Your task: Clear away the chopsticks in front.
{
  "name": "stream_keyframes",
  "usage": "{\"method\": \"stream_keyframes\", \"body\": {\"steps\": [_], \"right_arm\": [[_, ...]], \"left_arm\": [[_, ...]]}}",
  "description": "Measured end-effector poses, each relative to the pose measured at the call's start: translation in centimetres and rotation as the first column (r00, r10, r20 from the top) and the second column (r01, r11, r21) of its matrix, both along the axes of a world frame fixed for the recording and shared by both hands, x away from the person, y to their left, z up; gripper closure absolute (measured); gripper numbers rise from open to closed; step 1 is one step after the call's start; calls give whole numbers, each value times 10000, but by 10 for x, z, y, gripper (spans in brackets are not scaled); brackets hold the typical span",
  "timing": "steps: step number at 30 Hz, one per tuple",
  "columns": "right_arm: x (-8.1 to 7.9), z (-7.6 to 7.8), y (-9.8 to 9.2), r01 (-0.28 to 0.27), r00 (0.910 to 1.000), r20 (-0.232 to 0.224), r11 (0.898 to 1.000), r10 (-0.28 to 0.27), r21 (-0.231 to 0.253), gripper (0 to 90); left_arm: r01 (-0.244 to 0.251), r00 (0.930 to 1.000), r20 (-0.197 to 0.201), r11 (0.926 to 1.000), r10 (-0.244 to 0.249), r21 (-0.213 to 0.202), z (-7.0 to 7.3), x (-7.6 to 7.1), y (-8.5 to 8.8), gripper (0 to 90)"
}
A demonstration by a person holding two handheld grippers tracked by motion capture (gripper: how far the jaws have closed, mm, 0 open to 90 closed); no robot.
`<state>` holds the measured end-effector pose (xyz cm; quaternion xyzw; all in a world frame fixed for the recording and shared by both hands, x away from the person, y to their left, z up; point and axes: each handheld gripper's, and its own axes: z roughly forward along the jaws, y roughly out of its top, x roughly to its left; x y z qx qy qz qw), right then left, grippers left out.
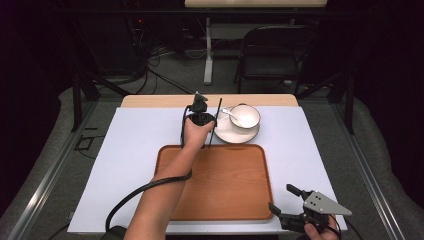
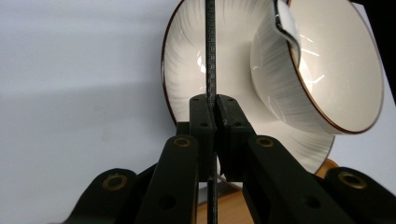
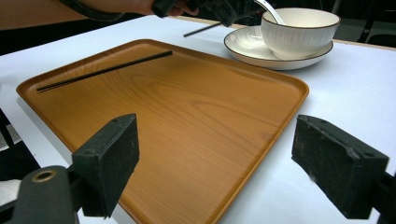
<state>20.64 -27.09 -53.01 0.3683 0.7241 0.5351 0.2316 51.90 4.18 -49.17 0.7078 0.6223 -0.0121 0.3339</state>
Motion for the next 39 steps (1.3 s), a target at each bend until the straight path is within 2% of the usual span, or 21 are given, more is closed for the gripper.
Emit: {"method": "stream_keyframes", "body": {"steps": [6, 15, 28, 34, 39], "right_arm": [[0, 0, 0, 13, 10000, -44, 10000, -13, 7, 145], [1, 0, 1, 25, 10000, -96, 10000, -25, 2, 146], [1, 0, 2, 51, 9999, -135, 10000, -51, -4, 145], [1, 0, 2, 52, 9999, -119, 10000, -53, -46, 145], [1, 0, 2, 52, 9999, -114, 10000, -53, -58, 145]], "left_arm": [[43, 9992, 405, 10000, -42, -17, 25, -14, 22, 857], [31, 9985, 547, 9999, -26, -101, 48, -38, 57, 857], [343, 9962, 806, 9992, -325, -212, 62, -87, 101, 858], [455, 9952, 882, 9987, -433, -235, 63, -112, 112, 857], [479, 9956, 816, 9984, -452, -309, 57, -130, 120, 858]]}}
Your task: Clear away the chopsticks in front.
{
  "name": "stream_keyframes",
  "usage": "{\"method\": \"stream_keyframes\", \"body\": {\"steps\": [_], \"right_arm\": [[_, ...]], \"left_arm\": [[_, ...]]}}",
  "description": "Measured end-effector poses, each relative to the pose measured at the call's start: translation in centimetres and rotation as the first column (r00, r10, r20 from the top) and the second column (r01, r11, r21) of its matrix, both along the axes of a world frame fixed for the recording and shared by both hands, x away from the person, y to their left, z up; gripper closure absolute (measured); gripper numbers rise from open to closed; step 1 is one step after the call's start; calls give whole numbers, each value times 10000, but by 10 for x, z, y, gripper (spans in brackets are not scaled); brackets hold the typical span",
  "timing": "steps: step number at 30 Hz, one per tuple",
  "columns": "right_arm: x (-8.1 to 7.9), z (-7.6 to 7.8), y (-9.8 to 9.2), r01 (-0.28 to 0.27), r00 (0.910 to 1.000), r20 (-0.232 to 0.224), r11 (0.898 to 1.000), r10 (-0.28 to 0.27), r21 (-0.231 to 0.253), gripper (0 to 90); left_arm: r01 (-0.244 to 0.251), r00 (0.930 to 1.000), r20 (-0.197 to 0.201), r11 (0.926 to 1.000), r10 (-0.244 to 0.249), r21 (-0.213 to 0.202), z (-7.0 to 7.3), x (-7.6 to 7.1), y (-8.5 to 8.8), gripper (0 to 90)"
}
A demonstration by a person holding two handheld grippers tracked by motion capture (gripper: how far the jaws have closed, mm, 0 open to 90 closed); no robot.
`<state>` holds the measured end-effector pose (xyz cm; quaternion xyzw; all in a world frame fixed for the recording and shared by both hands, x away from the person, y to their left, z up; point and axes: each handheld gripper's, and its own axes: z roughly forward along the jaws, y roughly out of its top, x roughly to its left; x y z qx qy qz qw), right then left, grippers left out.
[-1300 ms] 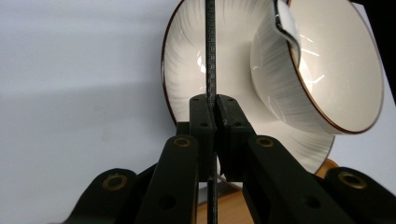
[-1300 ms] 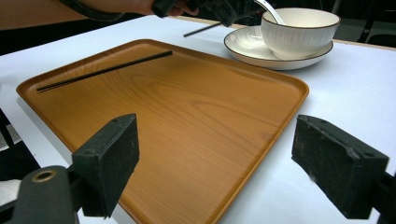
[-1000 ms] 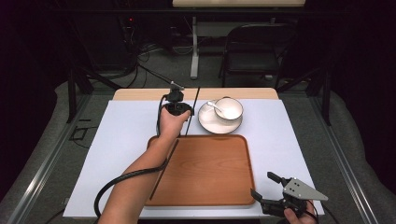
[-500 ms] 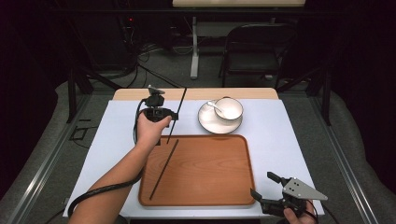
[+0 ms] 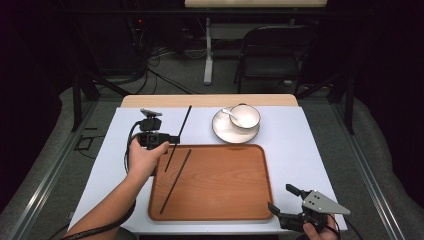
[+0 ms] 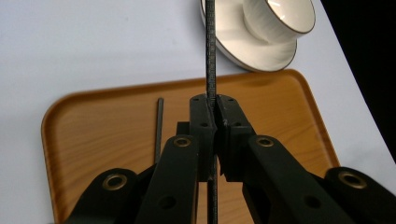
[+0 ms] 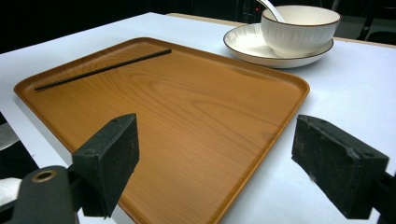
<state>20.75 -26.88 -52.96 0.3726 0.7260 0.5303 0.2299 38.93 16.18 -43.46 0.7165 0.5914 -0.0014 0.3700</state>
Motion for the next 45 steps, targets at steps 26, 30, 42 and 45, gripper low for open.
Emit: {"method": "stream_keyframes", "body": {"steps": [26, 30, 42, 45], "right_arm": [[0, 0, 0, 55, 10000, -56, 10000, -55, -9, 146], [1, 0, 0, 57, 10000, -78, 10000, -57, -7, 145], [1, 0, 0, 69, 9999, -114, 10000, -69, 17, 145], [0, 0, 0, 66, 9999, -82, 10000, -66, 2, 145]], "left_arm": [[232, 9996, -154, 9996, -230, 136, -63, -70, 35, 857], [104, 9994, -321, 9995, -95, 289, -75, -68, 39, 857], [245, 9959, -890, 9970, -179, 732, -94, -53, 30, 857], [282, 9955, -920, 9965, -209, 787, -95, -53, 28, 857]]}}
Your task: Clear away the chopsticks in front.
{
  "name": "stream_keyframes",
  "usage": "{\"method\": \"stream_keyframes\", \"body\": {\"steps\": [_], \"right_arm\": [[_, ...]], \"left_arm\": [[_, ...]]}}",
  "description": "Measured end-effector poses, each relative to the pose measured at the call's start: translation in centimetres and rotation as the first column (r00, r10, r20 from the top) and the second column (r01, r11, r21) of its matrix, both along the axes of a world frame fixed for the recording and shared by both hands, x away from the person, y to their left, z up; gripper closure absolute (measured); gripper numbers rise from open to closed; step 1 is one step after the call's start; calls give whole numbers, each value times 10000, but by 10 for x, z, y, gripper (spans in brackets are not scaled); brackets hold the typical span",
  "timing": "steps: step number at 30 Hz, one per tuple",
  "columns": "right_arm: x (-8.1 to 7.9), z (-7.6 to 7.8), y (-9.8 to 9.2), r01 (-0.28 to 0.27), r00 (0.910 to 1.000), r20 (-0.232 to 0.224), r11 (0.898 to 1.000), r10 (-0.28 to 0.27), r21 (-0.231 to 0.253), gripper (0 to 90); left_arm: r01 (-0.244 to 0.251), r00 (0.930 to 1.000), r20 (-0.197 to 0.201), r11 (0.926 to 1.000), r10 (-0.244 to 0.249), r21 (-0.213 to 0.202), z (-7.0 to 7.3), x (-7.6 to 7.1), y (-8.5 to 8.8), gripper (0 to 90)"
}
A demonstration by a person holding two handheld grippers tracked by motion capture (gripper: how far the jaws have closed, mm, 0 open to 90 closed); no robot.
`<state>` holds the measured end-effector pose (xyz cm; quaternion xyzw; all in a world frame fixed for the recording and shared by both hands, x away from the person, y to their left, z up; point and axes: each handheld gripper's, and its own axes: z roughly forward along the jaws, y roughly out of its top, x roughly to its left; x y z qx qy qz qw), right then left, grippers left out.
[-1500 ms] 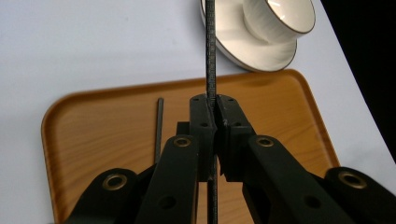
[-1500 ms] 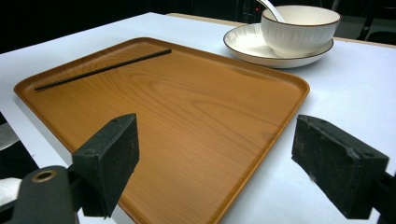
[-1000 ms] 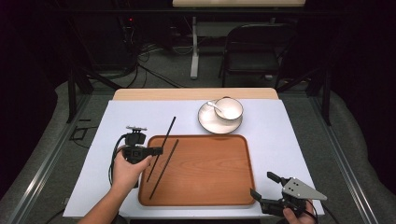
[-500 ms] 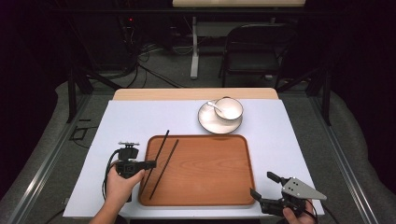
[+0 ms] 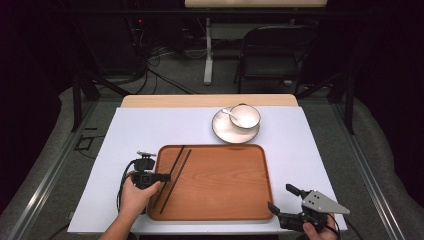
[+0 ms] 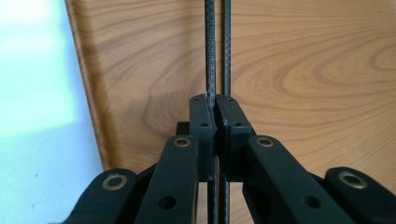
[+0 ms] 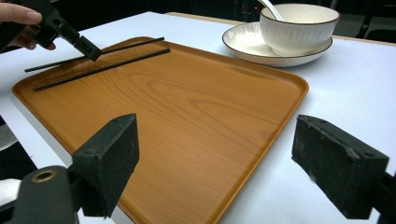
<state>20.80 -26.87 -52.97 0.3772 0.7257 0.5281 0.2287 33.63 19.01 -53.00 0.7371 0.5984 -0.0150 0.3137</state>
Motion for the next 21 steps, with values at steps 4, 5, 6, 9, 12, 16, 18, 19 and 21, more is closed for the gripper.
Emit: {"method": "stream_keyframes", "body": {"steps": [4, 5, 6, 9, 12, 16, 18, 19, 21], "right_arm": [[0, 0, 0, -12, 10000, 11, 10000, 12, -1, 145], [0, 0, 0, -10, 10000, 9, 10000, 10, -1, 145], [0, 0, 0, -10, 10000, 14, 10000, 10, -10, 145], [0, 0, 0, -15, 10000, 15, 10000, 15, -14, 145], [0, 0, 0, -11, 10000, -10, 10000, 11, -2, 145], [0, 0, 0, -15, 10000, -7, 10000, 15, -5, 145], [0, 0, 0, -8, 10000, -30, 10000, 8, 13, 145], [0, 0, 0, -12, 10000, -14, 10000, 12, -1, 145], [0, 0, 0, -8, 10000, -5, 10000, 8, -2, 145]], "left_arm": [[29, 10000, -31, 10000, -29, 15, -1, -1, 0, 856], [34, 10000, -45, 10000, -34, 14, -2, -1, 0, 856], [42, 10000, -39, 10000, -42, 46, -2, -1, 1, 856], [-19, 10000, -63, 10000, 19, -8, -3, -2, 1, 856], [12, 9999, -125, 10000, -12, 45, -4, -2, 1, 856], [-27, 10000, -70, 10000, 27, 5, -4, -3, 1, 841], [-85, 10000, -49, 9999, 84, -74, -4, -3, 1, 831], [-94, 10000, -31, 9999, 94, -87, -3, -3, 2, 826], [-108, 9999, -23, 9999, 108, -111, -3, -4, 3, 821]]}}
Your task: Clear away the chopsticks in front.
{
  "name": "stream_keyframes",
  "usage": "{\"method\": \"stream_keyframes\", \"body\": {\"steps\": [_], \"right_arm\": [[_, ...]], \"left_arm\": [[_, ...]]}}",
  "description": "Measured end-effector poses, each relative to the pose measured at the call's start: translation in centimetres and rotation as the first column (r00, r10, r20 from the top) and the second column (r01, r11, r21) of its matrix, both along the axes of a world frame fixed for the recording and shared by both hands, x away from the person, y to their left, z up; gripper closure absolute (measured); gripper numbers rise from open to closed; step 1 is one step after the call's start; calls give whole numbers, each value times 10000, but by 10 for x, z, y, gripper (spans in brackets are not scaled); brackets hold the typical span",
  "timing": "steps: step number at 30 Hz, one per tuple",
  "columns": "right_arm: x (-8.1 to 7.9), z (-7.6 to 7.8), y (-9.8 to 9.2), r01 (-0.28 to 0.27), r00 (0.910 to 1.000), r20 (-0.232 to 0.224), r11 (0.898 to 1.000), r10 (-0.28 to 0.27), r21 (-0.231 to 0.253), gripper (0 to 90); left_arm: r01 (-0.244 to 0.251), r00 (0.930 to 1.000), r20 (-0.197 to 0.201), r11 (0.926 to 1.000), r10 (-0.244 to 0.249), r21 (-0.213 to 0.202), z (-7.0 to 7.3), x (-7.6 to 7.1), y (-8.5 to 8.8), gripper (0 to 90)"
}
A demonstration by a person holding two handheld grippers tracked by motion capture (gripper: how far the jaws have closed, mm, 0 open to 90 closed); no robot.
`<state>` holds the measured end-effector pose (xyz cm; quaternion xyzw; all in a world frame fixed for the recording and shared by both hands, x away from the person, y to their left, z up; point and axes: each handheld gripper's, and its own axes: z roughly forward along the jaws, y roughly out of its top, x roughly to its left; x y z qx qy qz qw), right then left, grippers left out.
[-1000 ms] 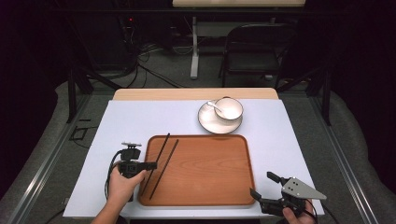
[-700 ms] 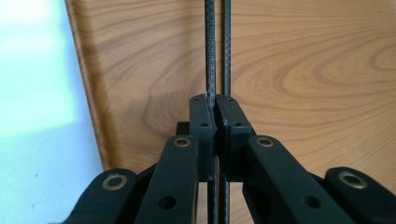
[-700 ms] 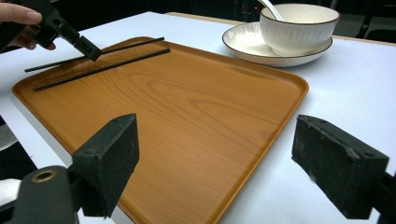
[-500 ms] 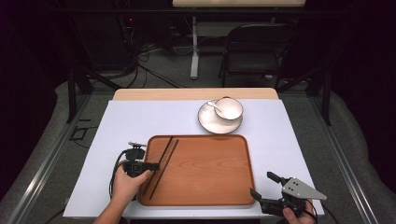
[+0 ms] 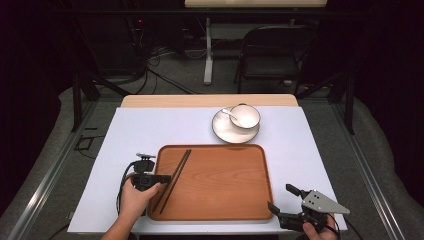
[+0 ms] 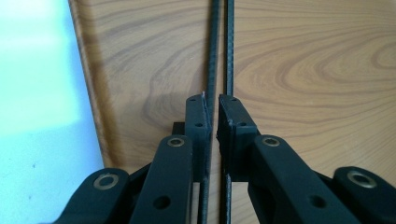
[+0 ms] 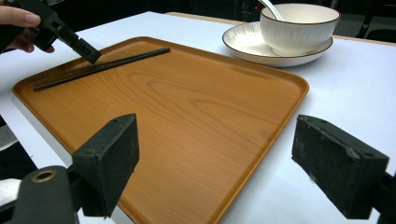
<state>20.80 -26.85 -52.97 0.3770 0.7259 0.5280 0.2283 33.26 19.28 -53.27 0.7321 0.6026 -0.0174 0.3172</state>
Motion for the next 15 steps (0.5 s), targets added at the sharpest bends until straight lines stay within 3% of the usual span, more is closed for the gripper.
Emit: {"method": "stream_keyframes", "body": {"steps": [9, 15], "right_arm": [[0, 0, 0, 23, 10000, 6, 10000, -23, 2, 145], [0, 0, 0, 78, 10000, 4, 10000, -78, -9, 145]], "left_arm": [[-156, 9992, 369, 9990, 171, -408, 7, -7, 8, 750], [-62, 9902, 1391, 9980, 149, -627, 12, -17, 17, 607]]}}
